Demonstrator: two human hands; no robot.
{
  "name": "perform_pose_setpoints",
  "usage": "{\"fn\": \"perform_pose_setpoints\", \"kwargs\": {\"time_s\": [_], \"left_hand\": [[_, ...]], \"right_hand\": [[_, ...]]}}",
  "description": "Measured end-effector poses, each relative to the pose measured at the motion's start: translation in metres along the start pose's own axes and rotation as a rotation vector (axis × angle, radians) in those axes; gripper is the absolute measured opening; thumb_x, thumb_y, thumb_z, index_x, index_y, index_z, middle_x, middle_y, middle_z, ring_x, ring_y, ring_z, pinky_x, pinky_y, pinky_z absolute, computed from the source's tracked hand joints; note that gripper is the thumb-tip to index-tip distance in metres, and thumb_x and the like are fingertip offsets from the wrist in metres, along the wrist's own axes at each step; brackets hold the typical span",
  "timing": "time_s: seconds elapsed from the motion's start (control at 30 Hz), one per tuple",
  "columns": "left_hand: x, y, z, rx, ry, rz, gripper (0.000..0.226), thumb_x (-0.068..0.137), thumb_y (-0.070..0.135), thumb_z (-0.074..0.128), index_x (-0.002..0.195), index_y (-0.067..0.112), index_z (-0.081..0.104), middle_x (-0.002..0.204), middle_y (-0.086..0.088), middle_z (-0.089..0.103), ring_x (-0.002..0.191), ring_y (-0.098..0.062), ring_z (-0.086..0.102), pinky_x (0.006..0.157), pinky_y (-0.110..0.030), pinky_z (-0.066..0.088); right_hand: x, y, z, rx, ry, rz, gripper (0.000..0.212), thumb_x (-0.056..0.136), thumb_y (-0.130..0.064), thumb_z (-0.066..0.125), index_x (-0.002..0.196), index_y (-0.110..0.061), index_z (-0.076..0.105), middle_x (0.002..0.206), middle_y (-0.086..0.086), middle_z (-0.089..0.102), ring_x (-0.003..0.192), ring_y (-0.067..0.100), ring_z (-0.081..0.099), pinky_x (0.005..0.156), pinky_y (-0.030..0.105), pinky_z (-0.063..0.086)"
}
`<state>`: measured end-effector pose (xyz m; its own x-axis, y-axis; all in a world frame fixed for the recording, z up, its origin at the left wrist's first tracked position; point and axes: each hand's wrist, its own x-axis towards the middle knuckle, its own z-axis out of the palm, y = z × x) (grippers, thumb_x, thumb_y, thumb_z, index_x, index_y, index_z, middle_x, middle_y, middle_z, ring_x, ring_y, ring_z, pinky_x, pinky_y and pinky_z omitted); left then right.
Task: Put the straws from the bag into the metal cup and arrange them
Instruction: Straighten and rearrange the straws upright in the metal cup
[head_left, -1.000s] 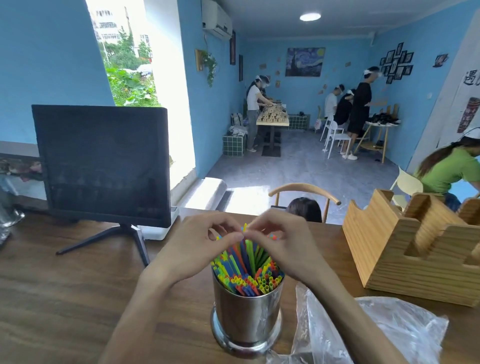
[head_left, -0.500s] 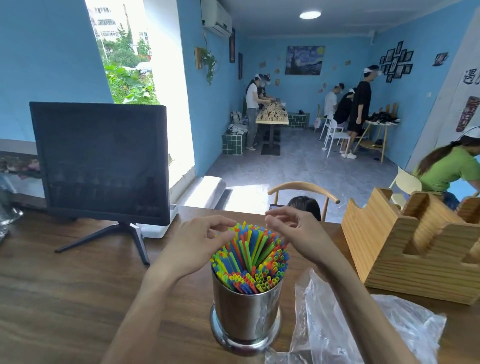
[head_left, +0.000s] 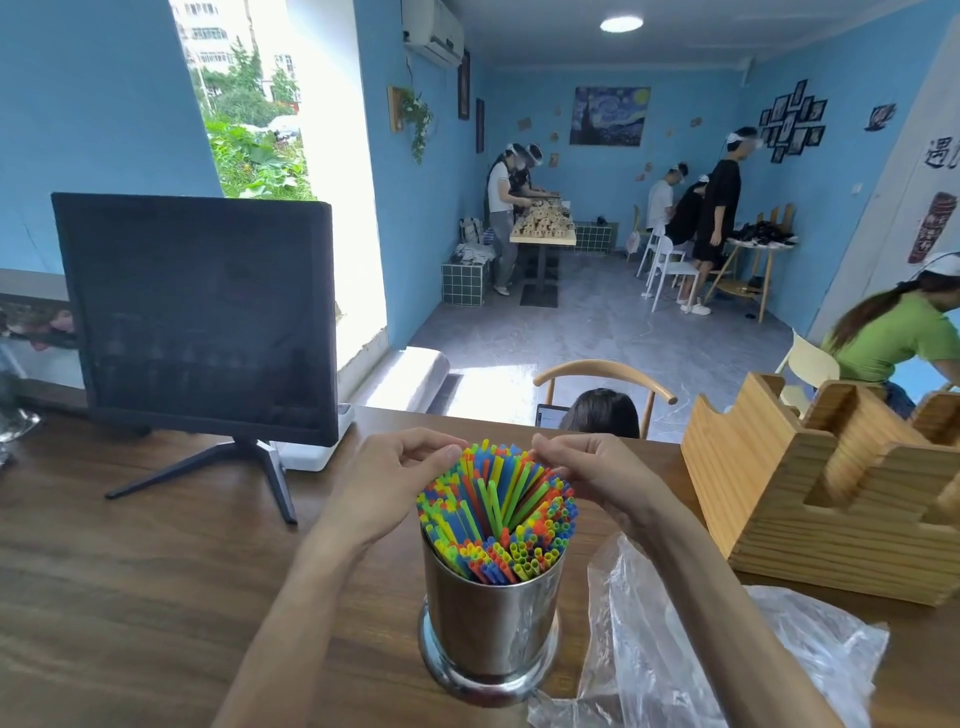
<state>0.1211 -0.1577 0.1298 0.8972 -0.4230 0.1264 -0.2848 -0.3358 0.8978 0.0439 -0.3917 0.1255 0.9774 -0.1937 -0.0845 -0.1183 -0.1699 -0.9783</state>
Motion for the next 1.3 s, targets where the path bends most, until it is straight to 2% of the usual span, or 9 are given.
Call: {"fn": "perform_pose_setpoints", "kwargs": {"time_s": [0.4,0.57,0.7,0.8,0.93,1.0,1.13,1.23,1.3], "left_hand": [[-0.004,0.004,0.001,0.004,0.006,0.020,0.011,0.095,0.038,0.065,0.092,0.047,0.071,0.096,0.019,0.073,0.095,-0.003,0.068,0.077,-0.022,0.057],[-0.007,0.009,0.002,0.010,0.005,0.034,0.010,0.095,0.038,0.065,0.092,0.046,0.070,0.096,0.021,0.072,0.095,-0.002,0.067,0.072,-0.016,0.054],[-0.009,0.015,0.001,0.045,0.065,0.078,0.008,0.095,0.046,0.063,0.100,0.051,0.065,0.103,0.028,0.065,0.102,0.004,0.062,0.072,-0.011,0.046],[-0.012,0.029,0.001,0.189,0.128,0.267,0.017,0.097,0.046,0.060,0.109,0.057,0.061,0.121,0.029,0.056,0.115,0.008,0.048,0.085,-0.006,0.033],[-0.014,0.045,0.013,0.346,-0.083,0.469,0.027,0.102,0.048,0.051,0.126,0.052,0.061,0.132,0.030,0.053,0.138,0.001,0.032,0.112,-0.020,0.021],[-0.013,0.048,0.017,0.348,-0.140,0.478,0.021,0.103,0.048,0.048,0.115,0.047,0.066,0.119,0.028,0.061,0.129,-0.001,0.044,0.109,-0.029,0.031],[-0.020,0.058,0.006,0.008,-0.170,0.317,0.020,0.102,0.030,0.057,0.091,0.033,0.074,0.090,0.008,0.076,0.092,-0.002,0.068,0.084,-0.015,0.049],[-0.019,0.057,-0.013,-0.314,0.025,0.234,0.011,0.079,0.027,0.072,0.077,0.032,0.082,0.078,-0.003,0.077,0.069,-0.010,0.070,0.064,-0.024,0.056],[-0.016,0.053,-0.024,-0.545,0.139,0.147,0.006,0.069,0.021,0.076,0.069,0.021,0.082,0.071,-0.007,0.076,0.057,-0.009,0.067,0.048,-0.019,0.051]], "right_hand": [[0.001,-0.001,-0.001,-0.053,0.027,-0.063,0.032,0.089,-0.037,0.073,0.092,-0.006,0.081,0.085,0.003,0.079,0.080,0.008,0.074,0.064,0.011,0.053],[0.002,0.007,0.005,-0.121,0.121,-0.156,0.029,0.086,-0.043,0.072,0.083,-0.015,0.079,0.080,-0.002,0.077,0.080,0.008,0.073,0.068,0.016,0.053],[-0.002,-0.008,0.003,-0.124,0.283,-0.304,0.024,0.092,-0.038,0.070,0.079,-0.018,0.076,0.069,-0.004,0.070,0.062,0.002,0.060,0.061,0.017,0.049],[-0.008,-0.036,0.005,-0.084,0.402,-0.449,0.018,0.094,-0.033,0.069,0.080,-0.024,0.073,0.063,-0.011,0.064,0.059,0.002,0.053,0.059,0.020,0.044],[-0.025,-0.076,0.019,-0.006,0.462,-0.727,0.014,0.097,-0.030,0.068,0.083,-0.027,0.069,0.062,-0.004,0.059,0.058,0.010,0.052,0.055,0.032,0.041],[-0.036,-0.089,0.025,0.077,0.467,-0.832,0.014,0.097,-0.036,0.067,0.085,-0.028,0.067,0.063,-0.006,0.061,0.058,0.010,0.054,0.055,0.031,0.040],[-0.048,-0.093,0.022,0.256,0.484,-0.877,0.018,0.095,-0.033,0.059,0.085,-0.019,0.063,0.074,-0.005,0.072,0.054,0.013,0.058,0.045,0.024,0.040],[-0.049,-0.076,0.016,0.370,0.412,-0.786,0.019,0.094,-0.028,0.056,0.087,-0.011,0.061,0.082,0.003,0.078,0.059,0.013,0.064,0.046,0.021,0.043],[-0.047,-0.059,0.018,0.362,0.348,-0.705,0.019,0.092,-0.025,0.058,0.087,-0.009,0.064,0.086,0.008,0.079,0.063,0.016,0.068,0.051,0.023,0.048]]}}
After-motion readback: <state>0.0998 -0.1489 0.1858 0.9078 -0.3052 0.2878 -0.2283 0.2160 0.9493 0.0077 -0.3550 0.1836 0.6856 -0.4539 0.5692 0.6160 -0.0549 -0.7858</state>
